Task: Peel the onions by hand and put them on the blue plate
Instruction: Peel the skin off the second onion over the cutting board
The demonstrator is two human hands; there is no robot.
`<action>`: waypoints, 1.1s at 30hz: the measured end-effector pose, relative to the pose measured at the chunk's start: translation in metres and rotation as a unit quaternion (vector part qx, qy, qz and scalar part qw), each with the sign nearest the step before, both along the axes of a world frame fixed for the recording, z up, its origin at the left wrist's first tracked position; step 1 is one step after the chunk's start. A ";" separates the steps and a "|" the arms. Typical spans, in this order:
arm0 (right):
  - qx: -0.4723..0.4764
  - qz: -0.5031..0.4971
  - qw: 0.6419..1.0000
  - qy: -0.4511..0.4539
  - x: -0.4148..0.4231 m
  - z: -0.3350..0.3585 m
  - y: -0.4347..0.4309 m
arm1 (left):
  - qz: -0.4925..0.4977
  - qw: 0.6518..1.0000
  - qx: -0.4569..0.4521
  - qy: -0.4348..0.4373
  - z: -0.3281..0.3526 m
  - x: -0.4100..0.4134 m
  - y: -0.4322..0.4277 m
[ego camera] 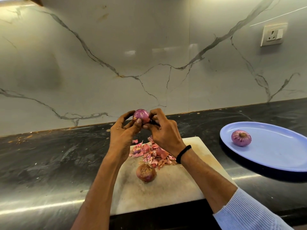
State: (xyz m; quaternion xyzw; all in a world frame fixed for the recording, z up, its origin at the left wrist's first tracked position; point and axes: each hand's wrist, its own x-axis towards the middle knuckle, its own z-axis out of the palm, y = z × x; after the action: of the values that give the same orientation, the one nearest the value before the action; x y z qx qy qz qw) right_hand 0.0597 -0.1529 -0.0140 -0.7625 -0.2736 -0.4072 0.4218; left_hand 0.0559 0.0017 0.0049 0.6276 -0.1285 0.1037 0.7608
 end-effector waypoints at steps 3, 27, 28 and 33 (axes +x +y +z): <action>-0.002 0.011 1.000 0.008 -0.001 0.001 0.001 | 0.002 1.000 -0.004 0.004 0.000 0.001 0.000; 0.010 -0.074 0.993 -0.086 -0.005 -0.002 0.011 | -0.005 0.996 -0.076 0.055 0.006 -0.005 -0.001; 0.016 -0.080 0.992 -0.092 -0.004 -0.002 0.011 | -0.010 0.995 -0.085 0.057 0.007 -0.006 -0.002; 0.020 -0.094 0.992 -0.086 -0.001 -0.003 0.010 | 0.000 0.995 -0.084 0.060 0.006 -0.006 -0.002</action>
State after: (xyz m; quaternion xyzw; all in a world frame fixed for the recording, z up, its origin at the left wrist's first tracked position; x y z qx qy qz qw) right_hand 0.0589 -0.1433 -0.0168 -0.7384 -0.2273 -0.5147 0.3718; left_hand 0.0503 -0.0004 0.0112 0.5668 -0.0740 0.0763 0.8170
